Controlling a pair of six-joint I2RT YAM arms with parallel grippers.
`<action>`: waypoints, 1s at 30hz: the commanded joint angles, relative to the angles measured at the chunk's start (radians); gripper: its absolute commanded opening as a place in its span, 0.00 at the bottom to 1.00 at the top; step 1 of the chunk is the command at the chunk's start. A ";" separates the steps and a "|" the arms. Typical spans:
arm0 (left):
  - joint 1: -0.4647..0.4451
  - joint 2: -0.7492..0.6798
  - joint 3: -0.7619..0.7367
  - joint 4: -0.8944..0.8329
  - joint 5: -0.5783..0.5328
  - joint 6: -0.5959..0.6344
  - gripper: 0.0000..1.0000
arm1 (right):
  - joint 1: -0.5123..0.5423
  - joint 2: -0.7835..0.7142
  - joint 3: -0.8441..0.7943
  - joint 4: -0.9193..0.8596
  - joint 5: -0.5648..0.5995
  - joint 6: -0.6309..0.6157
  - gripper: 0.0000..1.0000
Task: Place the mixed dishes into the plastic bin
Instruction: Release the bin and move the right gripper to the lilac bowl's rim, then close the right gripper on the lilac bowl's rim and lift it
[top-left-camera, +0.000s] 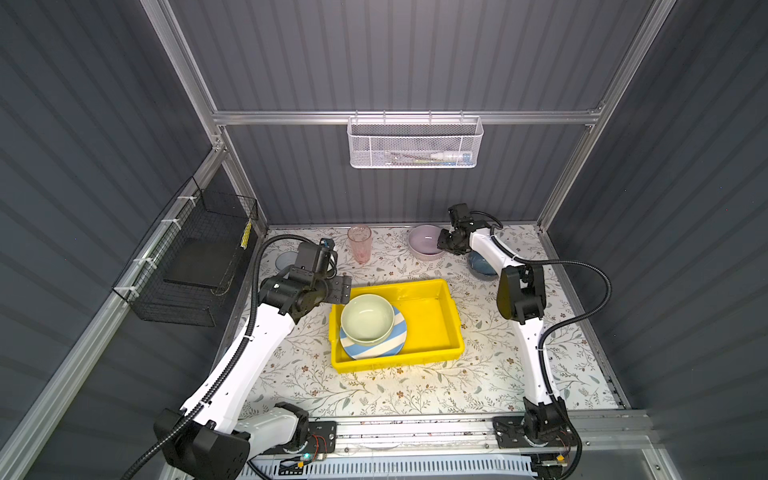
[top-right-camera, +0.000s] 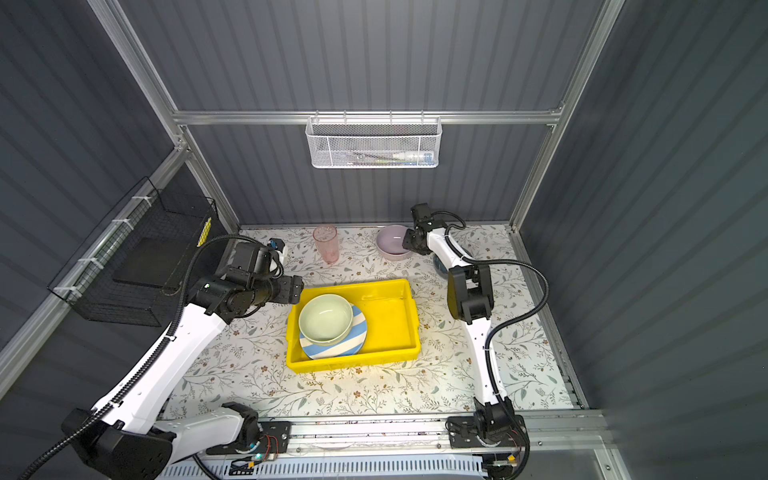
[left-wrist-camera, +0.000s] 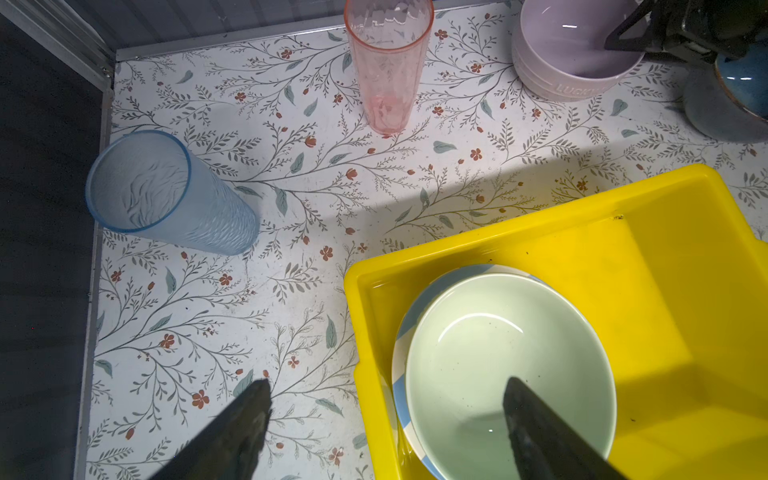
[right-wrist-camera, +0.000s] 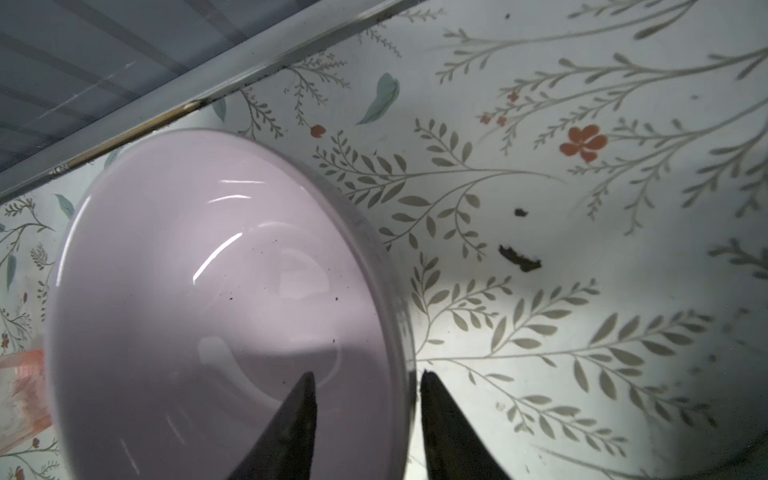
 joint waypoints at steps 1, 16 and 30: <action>0.005 -0.022 -0.004 -0.008 0.003 -0.017 0.89 | -0.005 0.004 0.007 0.008 -0.016 -0.003 0.41; 0.005 -0.052 -0.016 -0.015 0.008 -0.055 0.88 | -0.023 -0.047 -0.065 0.017 -0.056 -0.024 0.18; 0.005 -0.109 -0.069 -0.017 0.013 -0.118 0.88 | -0.033 -0.182 -0.200 0.067 -0.204 -0.071 0.08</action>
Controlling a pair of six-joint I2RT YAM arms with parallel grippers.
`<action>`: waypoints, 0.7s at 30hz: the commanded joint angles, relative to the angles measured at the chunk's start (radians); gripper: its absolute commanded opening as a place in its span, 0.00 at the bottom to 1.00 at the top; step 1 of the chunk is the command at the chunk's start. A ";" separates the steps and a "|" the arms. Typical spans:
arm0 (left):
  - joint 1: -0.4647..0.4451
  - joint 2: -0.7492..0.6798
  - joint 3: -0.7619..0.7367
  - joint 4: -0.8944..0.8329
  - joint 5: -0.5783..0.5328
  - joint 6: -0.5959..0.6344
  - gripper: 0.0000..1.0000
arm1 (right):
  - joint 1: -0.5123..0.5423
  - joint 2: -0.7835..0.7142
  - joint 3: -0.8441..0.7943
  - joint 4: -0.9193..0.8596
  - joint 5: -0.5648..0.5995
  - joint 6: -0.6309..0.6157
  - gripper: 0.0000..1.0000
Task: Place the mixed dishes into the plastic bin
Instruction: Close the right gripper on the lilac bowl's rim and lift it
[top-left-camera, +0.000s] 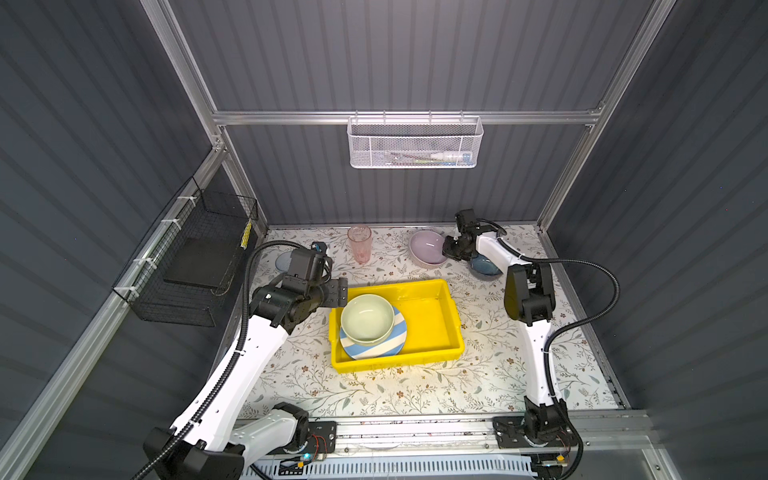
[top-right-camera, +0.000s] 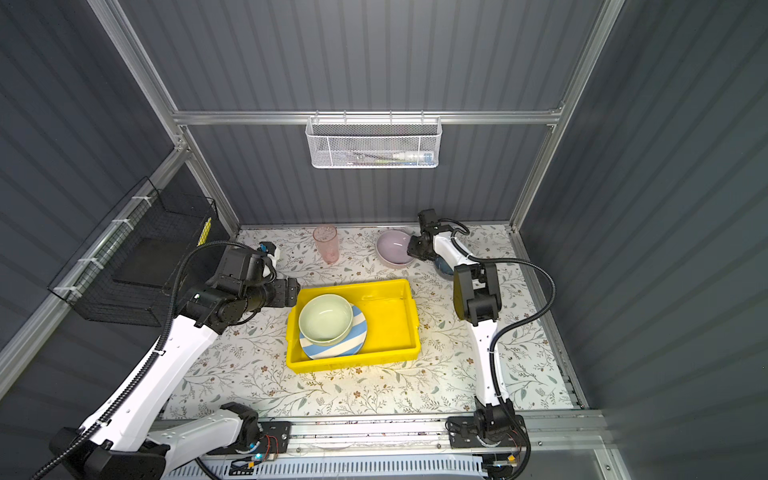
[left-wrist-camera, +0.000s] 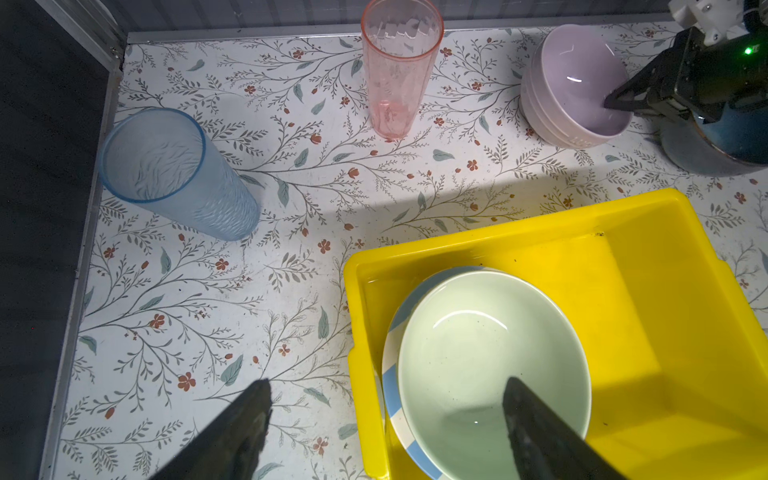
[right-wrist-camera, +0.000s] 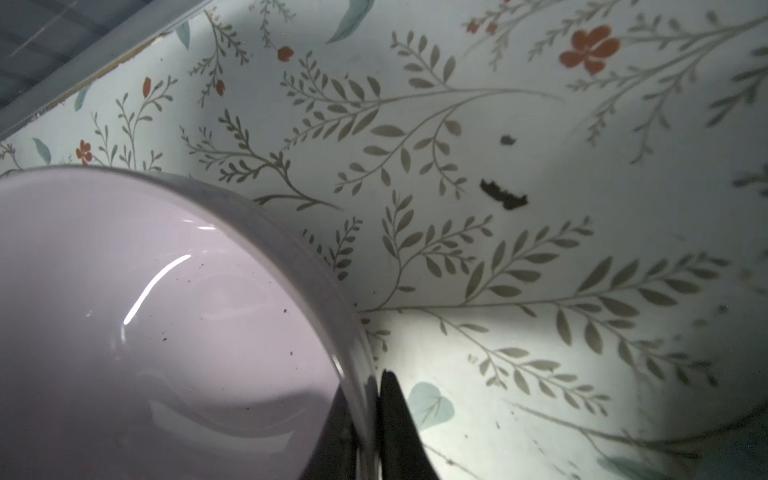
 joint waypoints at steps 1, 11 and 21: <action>0.005 -0.032 -0.025 -0.016 0.014 -0.037 0.89 | -0.001 -0.099 -0.018 0.035 -0.103 -0.025 0.07; 0.005 -0.077 -0.052 -0.040 -0.008 -0.062 0.89 | -0.020 -0.209 -0.087 0.087 -0.198 -0.013 0.01; 0.005 -0.085 -0.046 -0.054 -0.031 -0.053 0.89 | -0.029 -0.318 -0.086 0.009 -0.252 -0.064 0.00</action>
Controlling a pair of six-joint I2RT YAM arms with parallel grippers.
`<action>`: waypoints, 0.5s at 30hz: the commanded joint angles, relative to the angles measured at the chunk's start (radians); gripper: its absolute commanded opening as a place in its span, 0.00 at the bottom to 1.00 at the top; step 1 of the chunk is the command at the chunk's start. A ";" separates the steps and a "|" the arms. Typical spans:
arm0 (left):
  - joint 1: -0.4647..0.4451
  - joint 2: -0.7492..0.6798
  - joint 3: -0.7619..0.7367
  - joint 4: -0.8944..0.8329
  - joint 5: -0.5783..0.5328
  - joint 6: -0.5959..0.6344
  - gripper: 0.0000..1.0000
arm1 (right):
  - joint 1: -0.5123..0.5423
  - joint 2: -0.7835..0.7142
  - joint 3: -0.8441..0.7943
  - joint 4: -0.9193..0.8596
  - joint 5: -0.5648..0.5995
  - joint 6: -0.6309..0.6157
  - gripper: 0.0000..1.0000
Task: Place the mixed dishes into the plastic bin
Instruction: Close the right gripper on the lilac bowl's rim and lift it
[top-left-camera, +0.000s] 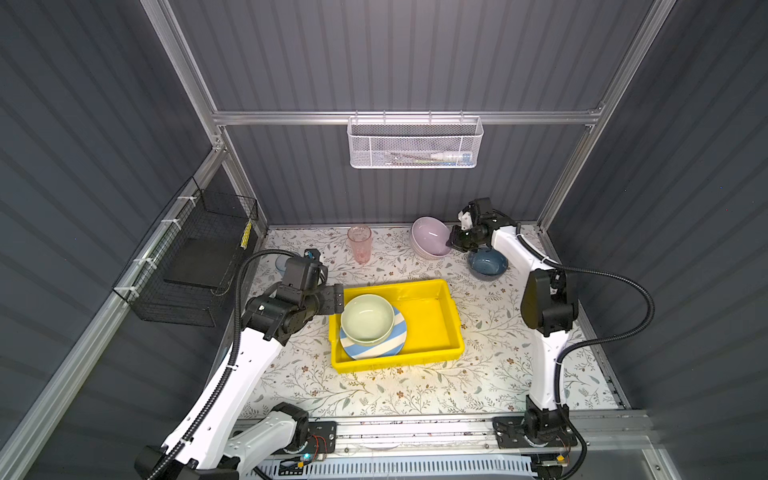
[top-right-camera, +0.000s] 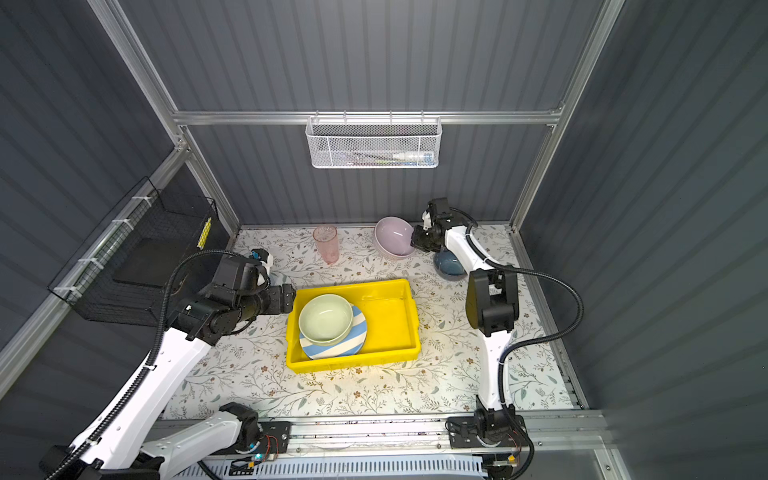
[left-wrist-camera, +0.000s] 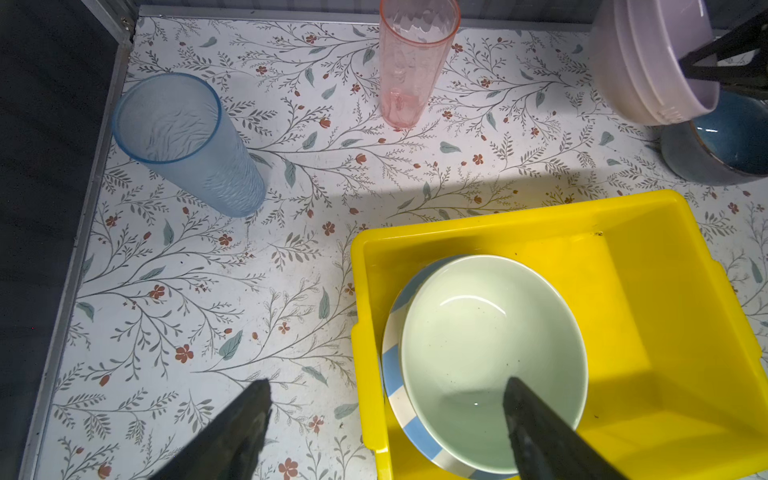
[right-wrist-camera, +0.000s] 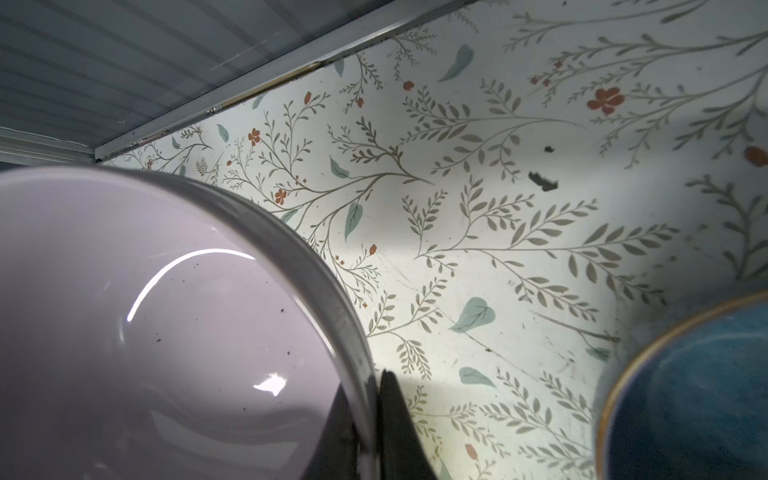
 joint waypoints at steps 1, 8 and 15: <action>0.005 -0.016 -0.006 -0.032 -0.021 0.001 0.89 | 0.001 -0.109 0.012 0.006 -0.098 -0.028 0.00; 0.005 -0.019 -0.031 -0.022 -0.036 0.012 0.90 | 0.061 -0.235 0.000 -0.096 -0.088 -0.104 0.00; 0.005 -0.034 -0.053 -0.031 -0.070 0.013 0.91 | 0.220 -0.312 0.000 -0.193 -0.036 -0.212 0.00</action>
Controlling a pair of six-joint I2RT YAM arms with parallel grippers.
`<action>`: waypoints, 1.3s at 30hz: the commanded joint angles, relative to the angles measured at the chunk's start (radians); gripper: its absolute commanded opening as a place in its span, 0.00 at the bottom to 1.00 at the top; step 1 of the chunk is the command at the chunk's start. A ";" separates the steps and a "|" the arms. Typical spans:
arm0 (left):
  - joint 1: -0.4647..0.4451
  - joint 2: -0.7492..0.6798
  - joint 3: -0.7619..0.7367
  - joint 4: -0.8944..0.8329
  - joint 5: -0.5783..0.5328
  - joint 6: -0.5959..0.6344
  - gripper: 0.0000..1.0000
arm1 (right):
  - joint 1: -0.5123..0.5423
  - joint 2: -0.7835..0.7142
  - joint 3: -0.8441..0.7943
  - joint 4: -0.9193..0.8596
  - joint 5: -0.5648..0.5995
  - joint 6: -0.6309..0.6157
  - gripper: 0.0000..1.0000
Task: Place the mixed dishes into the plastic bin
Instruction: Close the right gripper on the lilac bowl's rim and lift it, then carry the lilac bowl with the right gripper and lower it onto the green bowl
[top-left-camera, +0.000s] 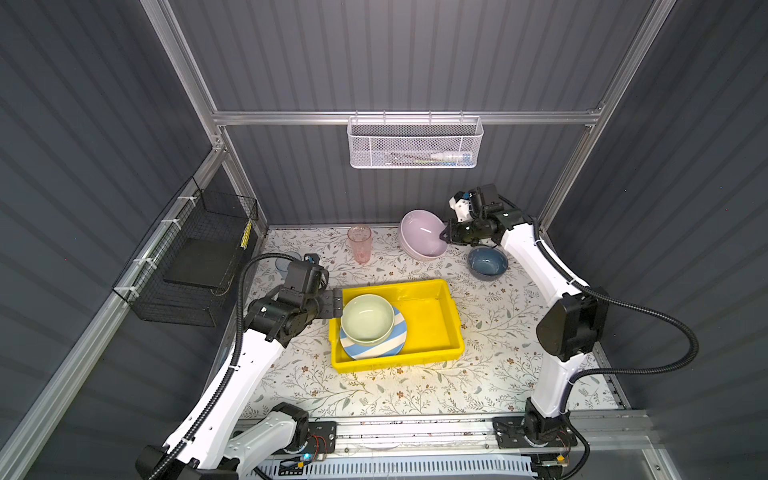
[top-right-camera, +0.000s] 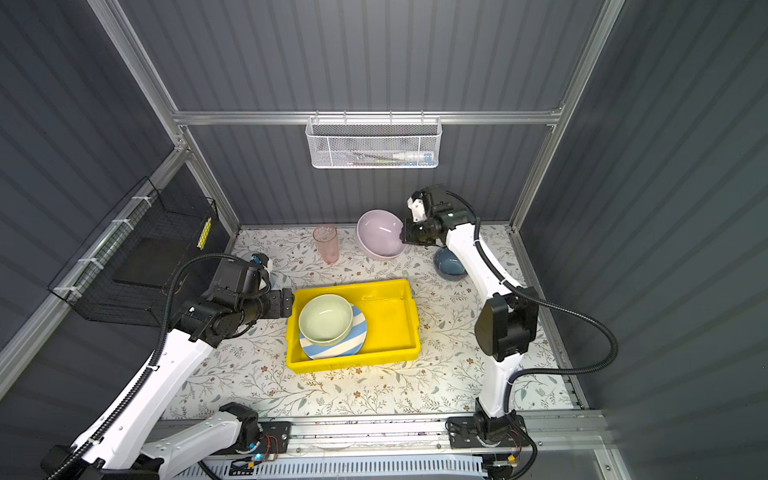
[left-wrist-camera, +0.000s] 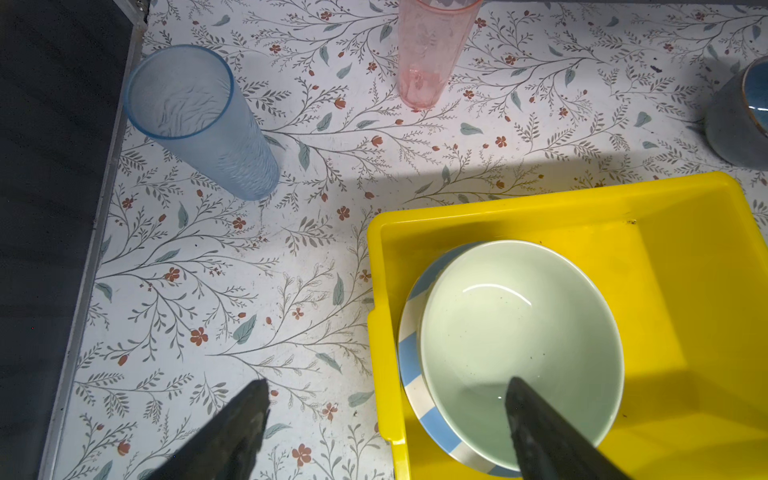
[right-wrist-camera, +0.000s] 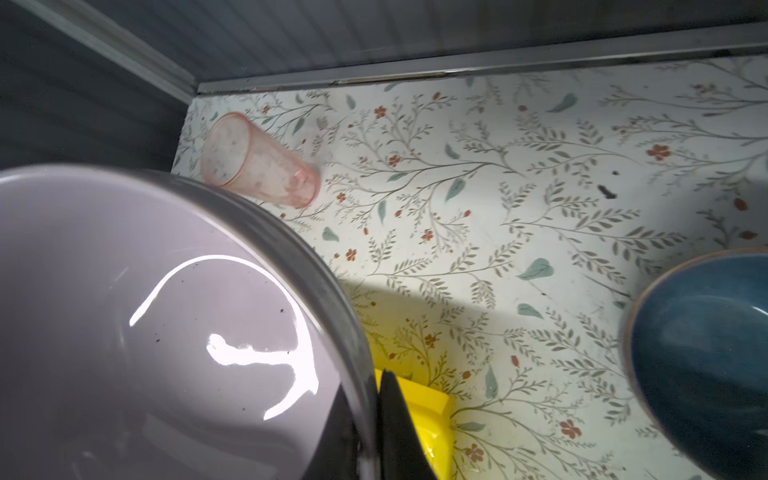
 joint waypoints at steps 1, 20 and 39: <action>0.005 -0.031 -0.010 -0.026 -0.038 0.011 0.91 | 0.085 -0.049 0.015 -0.038 -0.030 -0.072 0.00; 0.005 -0.151 -0.028 -0.045 -0.158 0.008 0.92 | 0.341 -0.018 0.020 -0.102 0.052 -0.036 0.00; 0.005 -0.196 -0.039 -0.041 -0.184 -0.004 0.93 | 0.479 0.087 0.058 -0.143 0.231 0.043 0.00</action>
